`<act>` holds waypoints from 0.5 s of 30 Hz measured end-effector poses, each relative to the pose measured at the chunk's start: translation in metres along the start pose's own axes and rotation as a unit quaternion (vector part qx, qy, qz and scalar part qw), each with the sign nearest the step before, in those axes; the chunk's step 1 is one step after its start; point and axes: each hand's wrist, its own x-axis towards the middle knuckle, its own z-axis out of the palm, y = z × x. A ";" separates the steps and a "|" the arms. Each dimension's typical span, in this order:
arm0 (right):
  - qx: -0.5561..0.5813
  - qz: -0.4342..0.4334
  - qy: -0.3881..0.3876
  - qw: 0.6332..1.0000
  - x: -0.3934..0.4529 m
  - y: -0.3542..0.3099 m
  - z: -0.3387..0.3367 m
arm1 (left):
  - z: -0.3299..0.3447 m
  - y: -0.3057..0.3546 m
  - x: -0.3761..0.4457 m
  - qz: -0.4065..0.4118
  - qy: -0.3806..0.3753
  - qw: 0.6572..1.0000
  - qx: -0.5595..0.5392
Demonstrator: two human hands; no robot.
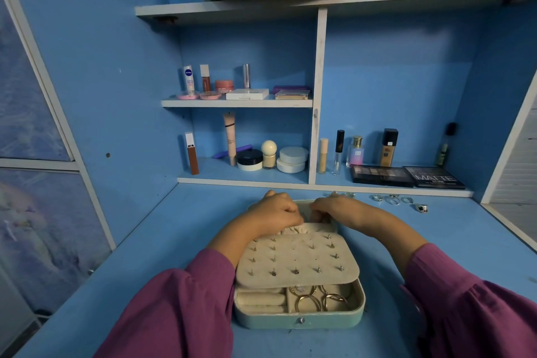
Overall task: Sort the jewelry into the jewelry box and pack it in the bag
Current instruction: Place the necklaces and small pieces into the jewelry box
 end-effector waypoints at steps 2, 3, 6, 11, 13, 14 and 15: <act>0.061 0.022 -0.009 0.998 0.000 0.000 -0.003 | 0.001 -0.001 0.000 0.000 0.007 1.000 -0.002; 0.066 0.023 -0.007 0.998 0.000 0.000 -0.003 | 0.001 -0.001 0.000 -0.001 0.009 1.000 -0.003; 0.118 0.055 0.004 0.991 0.002 0.005 -0.002 | 0.000 0.000 -0.001 0.000 0.010 1.000 -0.011; 0.112 0.052 0.018 0.992 0.003 0.002 -0.002 | -0.001 0.002 -0.004 0.006 0.016 0.999 -0.043; 0.053 0.043 0.000 0.998 0.002 -0.002 -0.003 | -0.001 0.002 -0.004 0.008 0.017 0.999 -0.049; 0.030 0.043 -0.013 0.999 0.001 -0.003 -0.002 | -0.001 0.002 -0.004 0.008 0.017 0.999 -0.051; 0.019 0.043 -0.024 0.999 0.000 -0.005 -0.002 | -0.001 0.002 -0.004 0.006 0.017 0.999 -0.051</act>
